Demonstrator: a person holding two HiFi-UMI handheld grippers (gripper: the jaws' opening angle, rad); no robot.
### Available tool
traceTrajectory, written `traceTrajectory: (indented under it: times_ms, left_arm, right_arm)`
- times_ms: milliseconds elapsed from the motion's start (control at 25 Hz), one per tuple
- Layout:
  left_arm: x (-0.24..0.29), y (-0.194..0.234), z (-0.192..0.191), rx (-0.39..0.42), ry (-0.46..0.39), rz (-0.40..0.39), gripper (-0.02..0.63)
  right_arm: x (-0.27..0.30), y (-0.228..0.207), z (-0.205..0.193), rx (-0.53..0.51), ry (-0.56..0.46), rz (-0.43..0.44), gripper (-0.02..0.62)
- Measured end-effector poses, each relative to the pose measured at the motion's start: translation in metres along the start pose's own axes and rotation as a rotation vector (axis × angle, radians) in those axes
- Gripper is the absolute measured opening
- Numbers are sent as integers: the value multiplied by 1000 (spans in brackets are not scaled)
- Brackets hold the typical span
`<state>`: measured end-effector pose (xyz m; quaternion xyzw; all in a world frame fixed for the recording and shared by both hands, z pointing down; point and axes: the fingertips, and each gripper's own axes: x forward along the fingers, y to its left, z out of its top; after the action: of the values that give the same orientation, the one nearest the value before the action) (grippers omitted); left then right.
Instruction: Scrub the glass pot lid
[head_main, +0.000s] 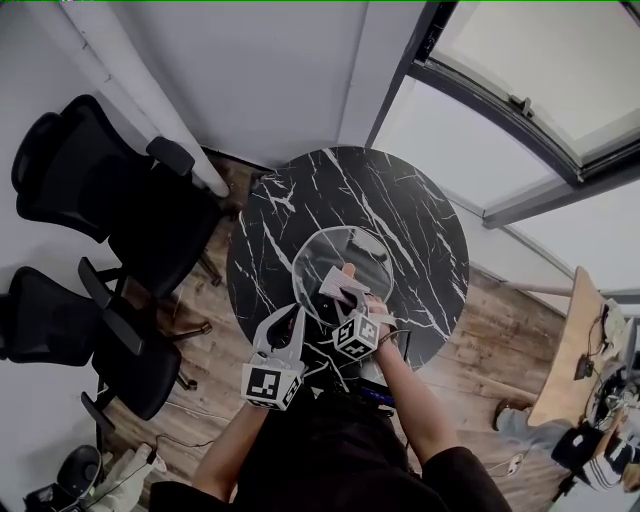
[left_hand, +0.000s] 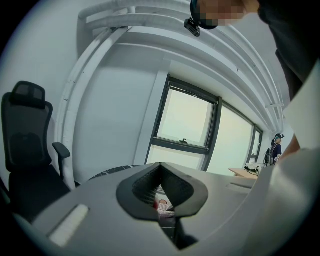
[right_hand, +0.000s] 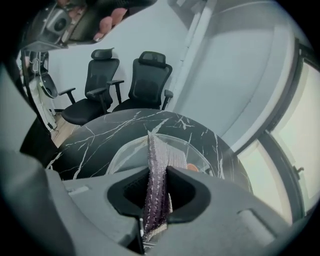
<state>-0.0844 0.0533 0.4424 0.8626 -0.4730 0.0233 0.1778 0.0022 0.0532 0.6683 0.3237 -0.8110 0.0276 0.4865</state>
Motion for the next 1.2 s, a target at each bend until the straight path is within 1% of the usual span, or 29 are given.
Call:
traceTrajectory:
  times_ms: [120,200,360,480,600,680,800,920,1000,1080,1200]
  left_arm:
    - [-2,-4,-2,-2,3,-2,3]
    - [-4,-7,-4,-4,7,-1,3]
    - [-9,-15,-11,1,13,-4,3]
    - [-13,-20,-9,4,7,-8,3]
    - [-15,-24,-11,8,10,-10,3]
    - [-16,-28,-13,13,14,-12,3]
    - [-18,-38,-8,21,8,-24,3]
    - [-17,-45,0,38,-4,-21,3]
    - [-16,-52,10,53,-29,-20,3]
    - [-20,-60,24,66,-65,-28,3]
    - [-28,-73,50,84,-125,-42,3]
  right_arm:
    - [-5,9,2,34,-15,39,72]
    - [-11,15,4,90,-38,82,72]
    - [-26,35,1,224,-53,201,71]
    - [-44,48,1,276,-94,238,71]
    - [-69,49,11,352,-174,254,72]
    - [-88,41,21,424,-243,232,72]
    - [-121,16,40,539,-374,165,72]
    - [-158,-15,60,601,-493,92,71]
    - [-189,-37,74,612,-574,32,72]
    - [-222,-53,87,591,-647,-36,72]
    - [-269,-72,97,555,-727,-160,74]
